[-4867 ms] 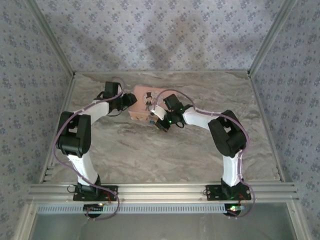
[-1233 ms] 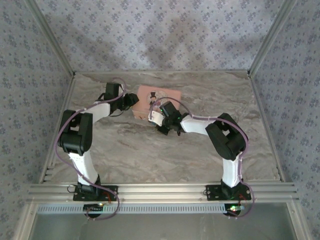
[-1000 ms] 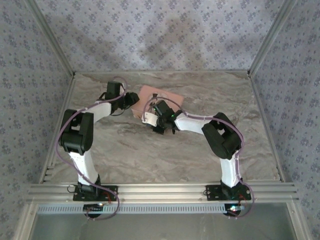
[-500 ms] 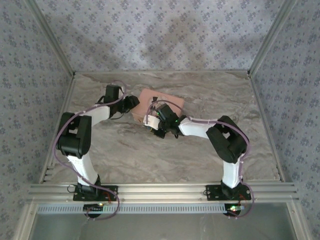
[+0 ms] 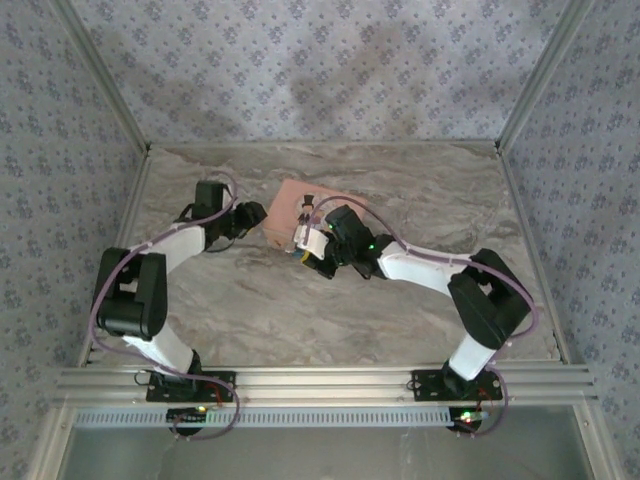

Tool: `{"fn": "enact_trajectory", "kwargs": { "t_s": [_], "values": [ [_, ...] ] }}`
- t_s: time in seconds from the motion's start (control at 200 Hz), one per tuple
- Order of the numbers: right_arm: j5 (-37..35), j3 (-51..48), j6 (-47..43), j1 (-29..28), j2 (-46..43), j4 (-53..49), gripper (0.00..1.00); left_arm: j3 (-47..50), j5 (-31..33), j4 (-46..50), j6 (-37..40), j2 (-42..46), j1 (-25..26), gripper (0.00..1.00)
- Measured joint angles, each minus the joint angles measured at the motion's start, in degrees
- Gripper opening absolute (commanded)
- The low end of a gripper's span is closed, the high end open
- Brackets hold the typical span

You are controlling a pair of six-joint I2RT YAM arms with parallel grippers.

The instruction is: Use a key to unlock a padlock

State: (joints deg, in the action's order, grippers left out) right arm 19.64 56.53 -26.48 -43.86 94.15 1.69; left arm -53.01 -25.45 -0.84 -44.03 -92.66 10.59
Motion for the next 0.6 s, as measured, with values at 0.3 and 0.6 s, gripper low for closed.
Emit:
{"fn": "enact_trajectory", "kwargs": {
  "t_s": [0.3, 0.6],
  "values": [
    [-0.52, -1.86, 6.23, 2.27, -9.64, -1.84, 0.0, 4.37, 1.46, 1.42, 0.28, 11.63, 0.0, 0.52],
    [-2.32, -5.29, 15.56, 7.06, -20.81, -5.33, 0.0, 6.64, 2.36, 7.19, 3.06, 22.38, 0.02, 0.98]
  ]
}}
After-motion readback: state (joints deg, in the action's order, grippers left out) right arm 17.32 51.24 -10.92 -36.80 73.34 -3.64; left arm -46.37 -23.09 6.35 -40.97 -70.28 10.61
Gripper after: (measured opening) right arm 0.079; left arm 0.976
